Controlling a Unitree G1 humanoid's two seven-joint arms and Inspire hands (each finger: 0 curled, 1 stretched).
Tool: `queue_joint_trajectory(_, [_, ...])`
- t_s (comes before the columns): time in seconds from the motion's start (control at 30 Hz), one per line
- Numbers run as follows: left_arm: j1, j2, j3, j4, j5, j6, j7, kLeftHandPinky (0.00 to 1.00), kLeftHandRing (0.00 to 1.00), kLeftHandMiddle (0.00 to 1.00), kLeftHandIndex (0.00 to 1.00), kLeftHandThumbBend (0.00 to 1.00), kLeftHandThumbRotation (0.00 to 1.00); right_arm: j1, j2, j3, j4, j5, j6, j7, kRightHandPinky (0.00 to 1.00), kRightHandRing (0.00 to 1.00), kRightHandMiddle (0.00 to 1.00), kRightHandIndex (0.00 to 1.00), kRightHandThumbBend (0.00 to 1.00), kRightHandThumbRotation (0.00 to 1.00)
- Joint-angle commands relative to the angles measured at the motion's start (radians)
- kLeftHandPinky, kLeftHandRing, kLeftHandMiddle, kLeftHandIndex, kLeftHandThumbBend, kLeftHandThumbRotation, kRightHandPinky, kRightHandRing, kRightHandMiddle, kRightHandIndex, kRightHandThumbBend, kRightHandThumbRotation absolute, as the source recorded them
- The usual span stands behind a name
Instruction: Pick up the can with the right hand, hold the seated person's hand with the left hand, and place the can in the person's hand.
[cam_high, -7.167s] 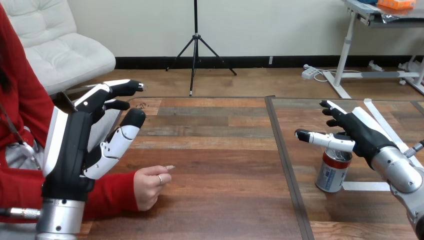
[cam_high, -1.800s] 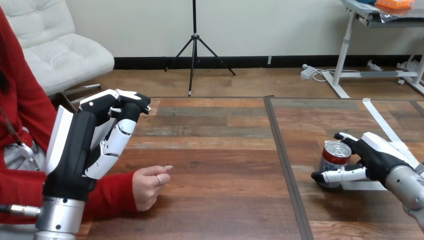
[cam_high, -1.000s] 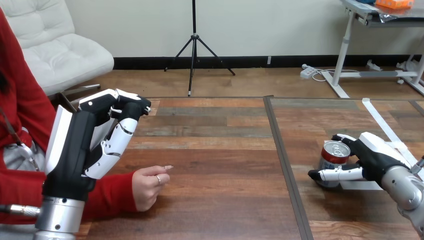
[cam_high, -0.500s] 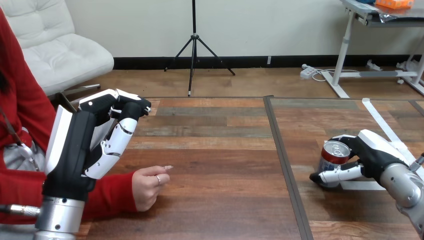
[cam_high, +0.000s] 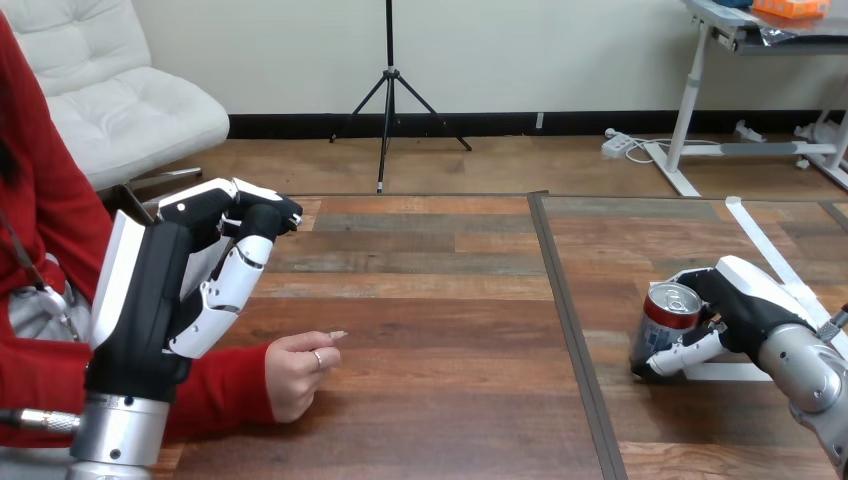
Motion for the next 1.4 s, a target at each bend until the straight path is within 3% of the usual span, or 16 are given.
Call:
queue_joint_trajectory(0.0, [-0.044, 0.0, 0.016, -0.019, 0.002, -0.021, 0.009, 0.47, 0.57, 0.6, 0.49, 0.36, 0.9, -0.078, 0.004, -0.017, -0.023, 0.015, -0.016, -0.021, 0.49, 0.53, 0.57, 0.6, 0.85, 0.01])
queue_joint_trajectory(0.47, [-0.044, 0.001, 0.018, -0.016, 0.0, -0.021, 0.008, 0.46, 0.57, 0.59, 0.49, 0.34, 0.91, -0.077, 0.0, -0.033, -0.02, 0.028, -0.05, -0.038, 0.37, 0.4, 0.45, 0.47, 0.74, 0.0])
queue_joint_trajectory(1.37, [-0.047, -0.001, 0.017, -0.016, -0.004, -0.016, 0.007, 0.46, 0.57, 0.58, 0.48, 0.32, 0.91, -0.08, -0.006, -0.031, -0.022, 0.022, -0.095, -0.081, 0.35, 0.39, 0.43, 0.45, 0.76, 0.0])
